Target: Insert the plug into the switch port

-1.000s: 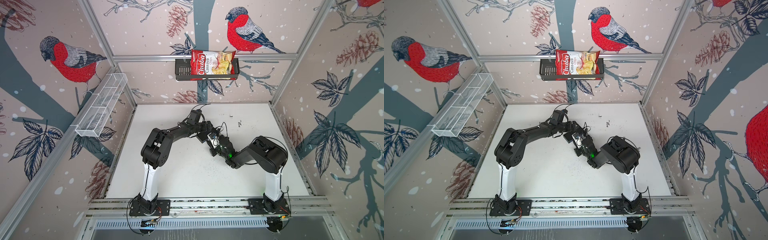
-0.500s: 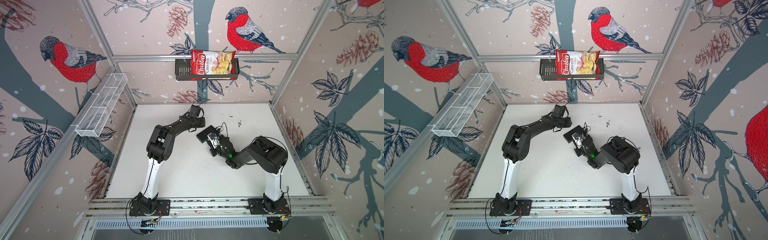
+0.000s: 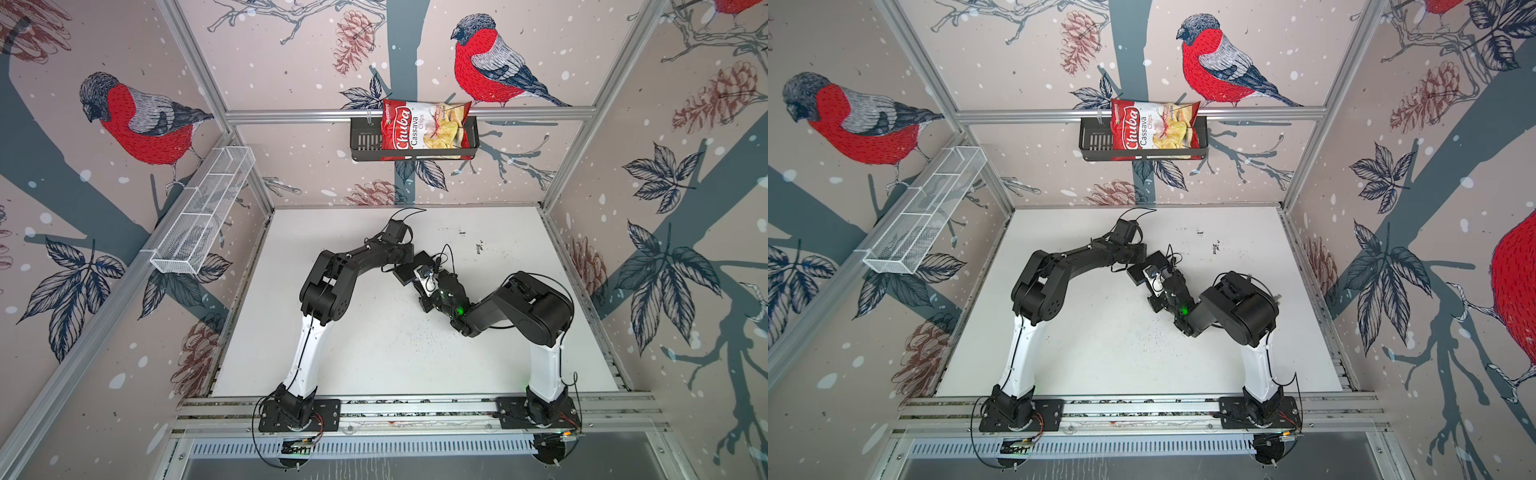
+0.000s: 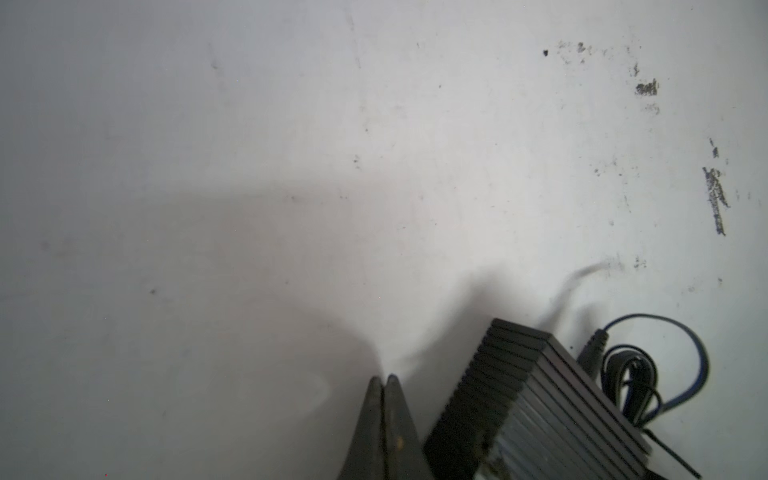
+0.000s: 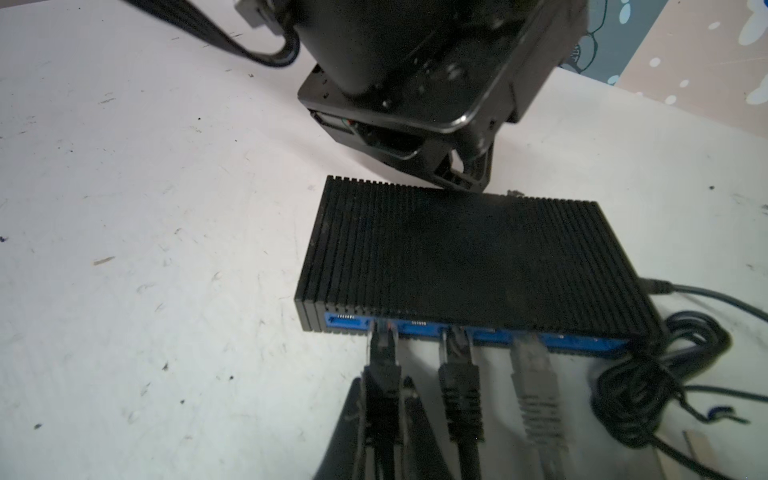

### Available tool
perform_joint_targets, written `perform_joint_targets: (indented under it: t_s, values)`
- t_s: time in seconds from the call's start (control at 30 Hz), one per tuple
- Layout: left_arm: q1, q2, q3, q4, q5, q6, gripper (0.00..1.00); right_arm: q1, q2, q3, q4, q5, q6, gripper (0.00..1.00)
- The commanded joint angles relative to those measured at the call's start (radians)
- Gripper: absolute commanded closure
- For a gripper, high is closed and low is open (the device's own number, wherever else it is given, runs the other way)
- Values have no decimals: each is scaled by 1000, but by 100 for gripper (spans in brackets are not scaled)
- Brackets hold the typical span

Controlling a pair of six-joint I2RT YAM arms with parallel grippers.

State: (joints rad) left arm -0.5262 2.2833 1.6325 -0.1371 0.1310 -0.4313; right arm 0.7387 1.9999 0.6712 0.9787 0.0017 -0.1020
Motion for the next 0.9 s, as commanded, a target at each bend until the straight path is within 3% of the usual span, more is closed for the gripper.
perform_joint_targets:
  t_s: [0.0,0.5,0.87]
  values:
    - [-31,-3,-30,-64,56,-4,100,1,1,19,35,20,15,99]
    - [-69,-59,-178,-22,61,-81,100,-1,-11,13,17,103,67,99]
    - [-72,-67,-179,-100,92,-76,100,-15,-51,-45,22,59,16,99]
